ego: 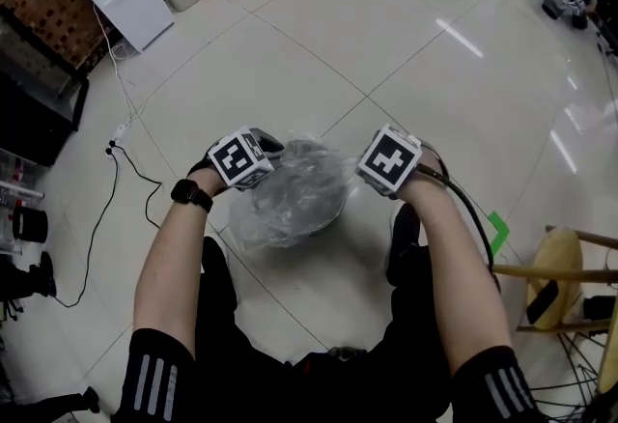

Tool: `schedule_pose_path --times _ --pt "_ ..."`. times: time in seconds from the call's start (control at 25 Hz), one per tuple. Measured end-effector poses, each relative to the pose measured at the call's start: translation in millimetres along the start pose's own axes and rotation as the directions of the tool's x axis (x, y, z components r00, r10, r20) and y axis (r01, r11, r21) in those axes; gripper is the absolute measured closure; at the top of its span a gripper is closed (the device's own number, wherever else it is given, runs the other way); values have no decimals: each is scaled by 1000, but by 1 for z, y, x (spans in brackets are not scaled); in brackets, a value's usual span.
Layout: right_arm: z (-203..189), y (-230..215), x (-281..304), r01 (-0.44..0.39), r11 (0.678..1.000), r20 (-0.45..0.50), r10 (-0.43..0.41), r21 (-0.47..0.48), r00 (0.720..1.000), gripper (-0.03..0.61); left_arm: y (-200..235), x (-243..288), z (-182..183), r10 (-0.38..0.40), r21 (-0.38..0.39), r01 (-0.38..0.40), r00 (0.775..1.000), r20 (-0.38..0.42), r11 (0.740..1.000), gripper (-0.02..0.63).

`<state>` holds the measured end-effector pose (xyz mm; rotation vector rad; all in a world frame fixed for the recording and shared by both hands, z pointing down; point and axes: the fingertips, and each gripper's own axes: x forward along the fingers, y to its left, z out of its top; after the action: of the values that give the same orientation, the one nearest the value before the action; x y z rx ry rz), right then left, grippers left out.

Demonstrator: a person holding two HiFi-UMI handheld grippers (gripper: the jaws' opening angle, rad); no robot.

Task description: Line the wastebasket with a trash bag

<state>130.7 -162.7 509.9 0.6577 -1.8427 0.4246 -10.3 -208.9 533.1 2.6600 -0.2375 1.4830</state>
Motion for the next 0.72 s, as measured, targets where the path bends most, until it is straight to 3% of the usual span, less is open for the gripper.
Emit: schedule_pose_path --times 0.36,0.72 --pt "17 9 5 -12 997 4 12 -72 1000 571 -33 84 -33 -156 -72 146 977 -144 987 532" --pt "13 14 21 -10 996 -23 8 -94 1000 571 -51 140 -65 -204 -127 177 947 -248 976 537"
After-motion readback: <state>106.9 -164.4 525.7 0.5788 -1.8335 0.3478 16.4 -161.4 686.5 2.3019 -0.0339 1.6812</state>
